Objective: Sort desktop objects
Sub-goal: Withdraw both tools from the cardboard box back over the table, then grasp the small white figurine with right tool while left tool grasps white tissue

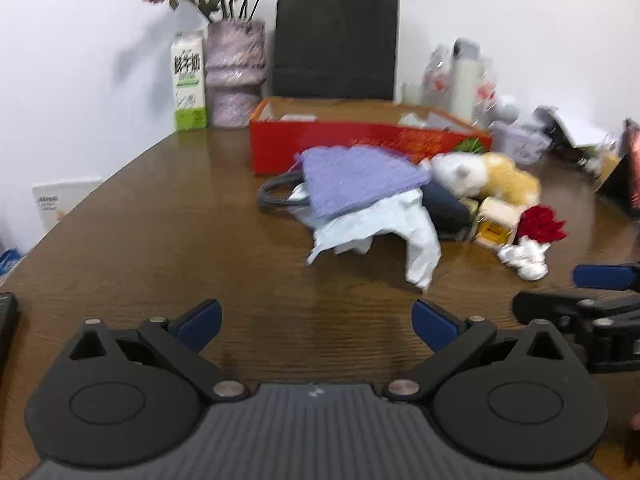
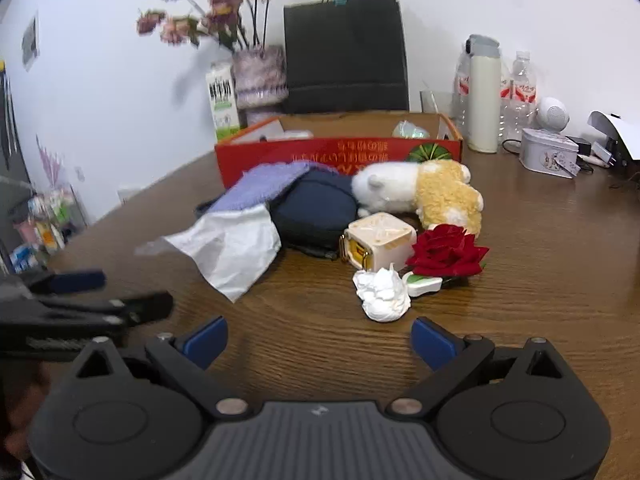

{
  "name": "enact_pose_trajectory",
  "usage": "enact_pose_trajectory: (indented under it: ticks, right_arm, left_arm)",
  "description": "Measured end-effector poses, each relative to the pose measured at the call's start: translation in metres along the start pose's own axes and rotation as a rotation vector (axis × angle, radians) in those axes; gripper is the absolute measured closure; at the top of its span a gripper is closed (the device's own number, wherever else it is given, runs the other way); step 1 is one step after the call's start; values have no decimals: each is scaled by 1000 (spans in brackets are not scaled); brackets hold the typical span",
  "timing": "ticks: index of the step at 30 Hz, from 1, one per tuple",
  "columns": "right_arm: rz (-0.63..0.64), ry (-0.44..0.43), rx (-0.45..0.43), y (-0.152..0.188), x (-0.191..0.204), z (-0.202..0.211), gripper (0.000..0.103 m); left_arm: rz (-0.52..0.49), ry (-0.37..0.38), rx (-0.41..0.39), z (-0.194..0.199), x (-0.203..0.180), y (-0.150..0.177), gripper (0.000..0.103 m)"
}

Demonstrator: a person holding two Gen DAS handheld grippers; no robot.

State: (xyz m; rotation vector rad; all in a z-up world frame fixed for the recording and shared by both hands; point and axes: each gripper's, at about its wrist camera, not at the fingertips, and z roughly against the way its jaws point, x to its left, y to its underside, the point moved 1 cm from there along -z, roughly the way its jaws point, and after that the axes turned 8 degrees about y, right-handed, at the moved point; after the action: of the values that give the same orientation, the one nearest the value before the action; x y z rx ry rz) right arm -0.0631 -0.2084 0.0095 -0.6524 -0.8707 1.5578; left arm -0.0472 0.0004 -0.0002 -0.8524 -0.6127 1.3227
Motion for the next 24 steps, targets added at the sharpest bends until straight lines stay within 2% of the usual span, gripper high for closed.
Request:
enact_pose_trajectory:
  ticks: [4, 8, 11, 14, 16, 18, 19, 20, 21, 22, 24]
  right_arm:
    - [-58, 51, -3, 4, -2, -2, 4]
    - [-65, 40, 1, 6, -3, -3, 4]
    - [-62, 63, -13, 6, -2, -1, 4]
    - [-91, 74, 8, -1, -9, -7, 6]
    - [-106, 92, 29, -9, -16, -16, 8]
    - [-107, 124, 43, -16, -20, -27, 10]
    - [-90, 133, 56, -19, -20, -33, 14]
    - [-80, 138, 63, -21, -20, -38, 26]
    - [-75, 134, 76, -21, -19, -42, 37]
    - [-58, 145, 65, -21, -16, -42, 41]
    - [-29, 141, 61, -18, -12, -42, 61]
  left_arm:
    - [-22, -13, -1, -1, -4, 3, 0]
    - [-64, 2, -27, 4, -9, 7, 0]
    - [-79, 17, -44, 6, -11, 5, 0]
    - [-33, 70, -40, -2, -9, -6, 0]
    - [-18, 29, -37, -14, -10, -15, 0]
    - [-15, 26, -30, -27, -11, -25, 0]
    - [-6, 30, -29, -32, -12, -30, 9]
    - [0, 35, -28, -35, -12, -33, 19]
    - [12, 44, -21, -38, -11, -36, 57]
    - [24, 58, -3, -40, -11, -37, 95]
    - [76, 110, 53, -41, -5, -35, 99]
